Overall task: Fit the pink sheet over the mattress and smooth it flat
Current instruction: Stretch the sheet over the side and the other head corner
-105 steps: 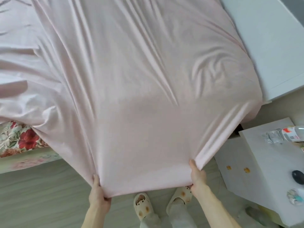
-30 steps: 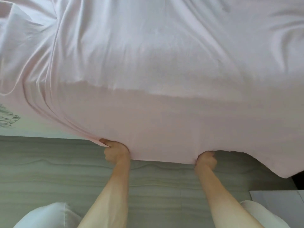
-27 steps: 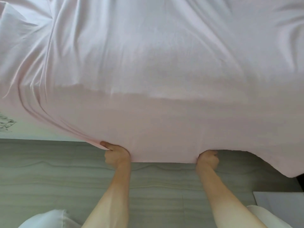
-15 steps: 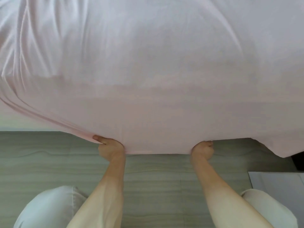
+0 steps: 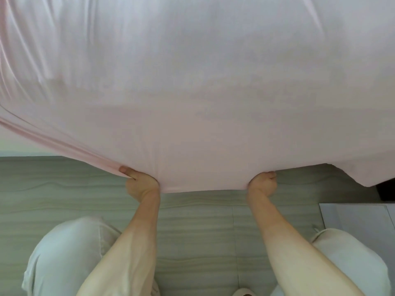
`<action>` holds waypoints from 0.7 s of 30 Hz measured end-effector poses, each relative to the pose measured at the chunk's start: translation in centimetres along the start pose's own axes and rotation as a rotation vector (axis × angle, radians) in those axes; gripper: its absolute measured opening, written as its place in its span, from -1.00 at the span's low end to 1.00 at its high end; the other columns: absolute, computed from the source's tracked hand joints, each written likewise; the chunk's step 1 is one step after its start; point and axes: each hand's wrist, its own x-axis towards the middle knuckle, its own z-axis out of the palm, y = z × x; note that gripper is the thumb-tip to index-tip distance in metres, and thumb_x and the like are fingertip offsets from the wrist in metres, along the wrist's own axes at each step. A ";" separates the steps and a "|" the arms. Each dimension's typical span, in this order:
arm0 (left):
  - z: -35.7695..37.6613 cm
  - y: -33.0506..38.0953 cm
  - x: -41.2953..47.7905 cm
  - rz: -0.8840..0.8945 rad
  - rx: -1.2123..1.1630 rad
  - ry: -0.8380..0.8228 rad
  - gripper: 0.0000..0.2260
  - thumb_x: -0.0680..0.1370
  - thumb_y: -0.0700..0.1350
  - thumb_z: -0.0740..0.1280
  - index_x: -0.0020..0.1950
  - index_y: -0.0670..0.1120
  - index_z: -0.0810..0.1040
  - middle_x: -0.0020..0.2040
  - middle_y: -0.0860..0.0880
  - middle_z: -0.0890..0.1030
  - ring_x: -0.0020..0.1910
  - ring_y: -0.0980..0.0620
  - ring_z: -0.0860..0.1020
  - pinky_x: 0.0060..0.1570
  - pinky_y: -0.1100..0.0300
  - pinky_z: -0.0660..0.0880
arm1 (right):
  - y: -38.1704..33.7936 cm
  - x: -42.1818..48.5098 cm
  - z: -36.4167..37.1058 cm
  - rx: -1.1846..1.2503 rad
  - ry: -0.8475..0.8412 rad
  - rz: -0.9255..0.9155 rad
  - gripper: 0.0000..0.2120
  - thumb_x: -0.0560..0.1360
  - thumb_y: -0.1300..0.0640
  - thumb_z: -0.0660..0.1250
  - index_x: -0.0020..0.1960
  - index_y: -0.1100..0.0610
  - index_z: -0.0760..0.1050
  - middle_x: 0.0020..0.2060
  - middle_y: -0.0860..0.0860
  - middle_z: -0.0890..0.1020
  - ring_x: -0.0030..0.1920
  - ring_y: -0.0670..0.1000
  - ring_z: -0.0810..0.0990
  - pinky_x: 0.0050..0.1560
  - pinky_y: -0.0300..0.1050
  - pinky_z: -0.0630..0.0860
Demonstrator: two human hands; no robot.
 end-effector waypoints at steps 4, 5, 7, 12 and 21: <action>0.3 0.0 0.3 0.001 -0.006 -0.017 -0.25 0.66 0.24 -0.14 0.13 -0.38 0.55 0.20 -0.40 0.54 0.16 -0.35 0.51 0.15 -0.08 0.41 | -0.1 0.1 0.2 -0.008 0.009 0.003 -0.51 0.71 0.05 -0.06 0.32 0.37 0.46 0.31 0.30 0.51 0.30 0.28 0.49 0.25 -0.04 0.38; 0.4 -0.1 0.4 -0.003 -0.013 -0.022 -0.24 0.66 0.24 -0.14 0.12 -0.38 0.56 0.20 -0.40 0.55 0.15 -0.35 0.51 0.15 -0.08 0.41 | 0.0 0.2 0.3 0.001 0.012 0.005 -0.51 0.71 0.05 -0.06 0.32 0.37 0.47 0.31 0.30 0.52 0.30 0.28 0.49 0.24 -0.05 0.38; 0.8 -0.1 0.7 -0.014 -0.025 -0.022 -0.24 0.65 0.26 -0.14 0.10 -0.36 0.57 0.18 -0.38 0.56 0.13 -0.34 0.52 0.13 -0.08 0.44 | 0.0 0.3 0.7 0.012 0.017 0.008 -0.51 0.71 0.05 -0.05 0.31 0.37 0.47 0.31 0.30 0.52 0.30 0.27 0.49 0.24 -0.05 0.38; 1.7 -0.1 1.1 -0.009 -0.053 -0.003 -0.31 0.65 0.26 -0.13 -0.10 -0.26 0.55 0.09 -0.34 0.61 0.05 -0.30 0.55 0.04 -0.03 0.47 | -0.1 0.4 1.3 0.052 0.014 0.037 -0.51 0.71 0.04 -0.05 0.29 0.36 0.49 0.29 0.28 0.54 0.27 0.26 0.52 0.24 -0.05 0.40; 6.3 0.7 2.6 -0.068 -0.283 0.054 -0.41 0.67 0.21 -0.10 -0.37 -0.08 0.41 -0.34 -0.02 0.52 -0.20 -0.18 0.54 -0.15 0.16 0.40 | -1.2 2.2 4.9 0.178 -0.119 0.096 -0.72 0.68 0.16 0.07 0.23 0.27 0.47 0.22 0.17 0.57 0.03 0.09 0.55 0.06 -0.12 0.46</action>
